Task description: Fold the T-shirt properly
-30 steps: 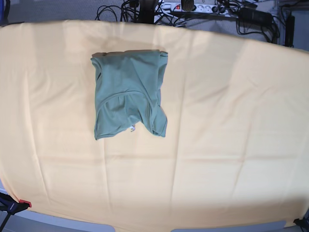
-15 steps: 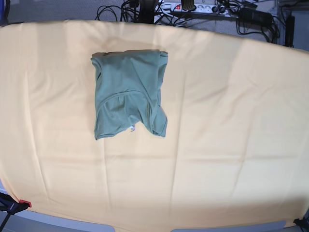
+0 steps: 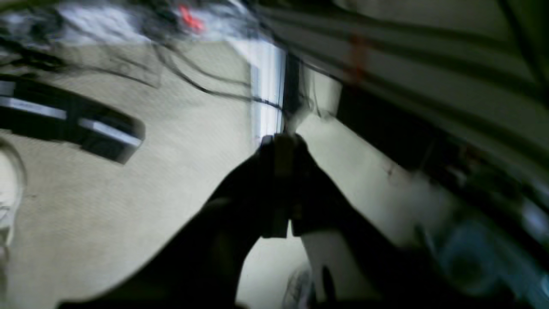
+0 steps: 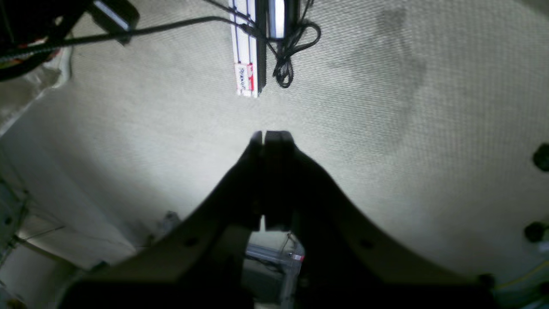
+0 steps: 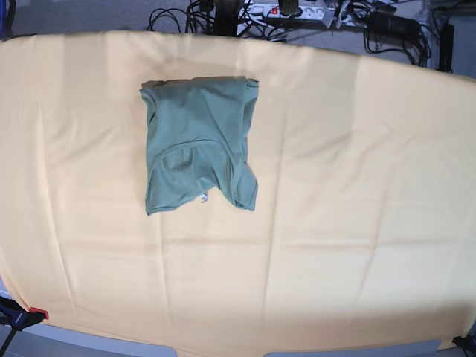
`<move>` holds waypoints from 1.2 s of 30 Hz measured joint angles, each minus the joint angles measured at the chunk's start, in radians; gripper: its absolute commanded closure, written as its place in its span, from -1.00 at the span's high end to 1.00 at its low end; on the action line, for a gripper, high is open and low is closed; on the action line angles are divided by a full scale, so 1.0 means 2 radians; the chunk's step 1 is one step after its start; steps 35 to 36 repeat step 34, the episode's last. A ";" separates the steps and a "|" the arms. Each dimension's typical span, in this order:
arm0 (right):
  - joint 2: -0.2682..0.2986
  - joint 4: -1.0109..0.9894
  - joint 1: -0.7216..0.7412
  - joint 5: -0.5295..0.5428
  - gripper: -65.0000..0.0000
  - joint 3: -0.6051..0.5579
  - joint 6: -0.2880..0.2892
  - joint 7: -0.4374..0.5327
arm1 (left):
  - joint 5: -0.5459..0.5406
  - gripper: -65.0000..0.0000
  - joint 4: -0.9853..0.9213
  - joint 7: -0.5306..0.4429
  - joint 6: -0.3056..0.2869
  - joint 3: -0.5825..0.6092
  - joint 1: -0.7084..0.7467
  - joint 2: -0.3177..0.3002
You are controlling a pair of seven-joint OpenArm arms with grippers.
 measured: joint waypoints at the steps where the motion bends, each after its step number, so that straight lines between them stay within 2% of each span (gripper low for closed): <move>1: -0.004 -0.011 0.009 -0.011 -1.00 -0.007 -0.001 0.009 | 0.024 -1.00 -0.007 -0.027 0.023 0.002 -0.002 0.011; 3: -0.012 -0.027 0.021 -0.023 -1.00 -0.018 -0.027 0.038 | 0.055 -1.00 -0.027 -0.057 0.062 0.020 -0.009 0.028; 6: -0.021 -0.043 0.033 -0.039 -1.00 -0.034 -0.060 0.063 | 0.064 -1.00 -0.064 -0.101 0.107 0.064 -0.015 0.040; 9: -0.029 -0.043 0.033 -0.058 -1.00 -0.046 -0.087 0.088 | 0.066 -1.00 -0.095 -0.125 0.154 0.109 -0.025 0.041; 13: -0.034 -0.043 0.033 -0.072 -1.00 -0.058 -0.104 0.104 | 0.067 -1.00 -0.111 -0.162 0.189 0.133 -0.030 0.054; 15: -0.034 -0.044 0.033 -0.079 -1.00 -0.060 -0.120 0.115 | 0.067 -1.00 -0.119 -0.186 0.193 0.134 -0.030 0.072; 19: -0.027 -0.044 0.037 -0.071 -1.00 -0.060 -0.123 0.121 | 0.076 -1.00 -0.129 -0.191 0.188 0.137 -0.033 0.097; 20: -0.028 -0.044 0.038 -0.066 -1.00 -0.060 -0.123 0.121 | 0.080 -1.00 -0.131 -0.191 0.188 0.137 -0.037 0.099; 24: -0.030 -0.044 0.045 -0.060 -1.00 -0.061 -0.090 0.122 | 0.079 -1.00 -0.145 -0.201 0.193 0.134 -0.047 0.094; 29: -0.037 -0.044 0.045 -0.060 -1.00 -0.061 -0.106 0.126 | 0.078 -1.00 -0.149 -0.208 0.194 0.134 -0.044 0.094; 36: -0.040 -0.044 0.046 -0.060 -1.00 -0.061 -0.098 0.126 | 0.078 -1.00 -0.148 -0.204 0.193 0.137 -0.045 0.095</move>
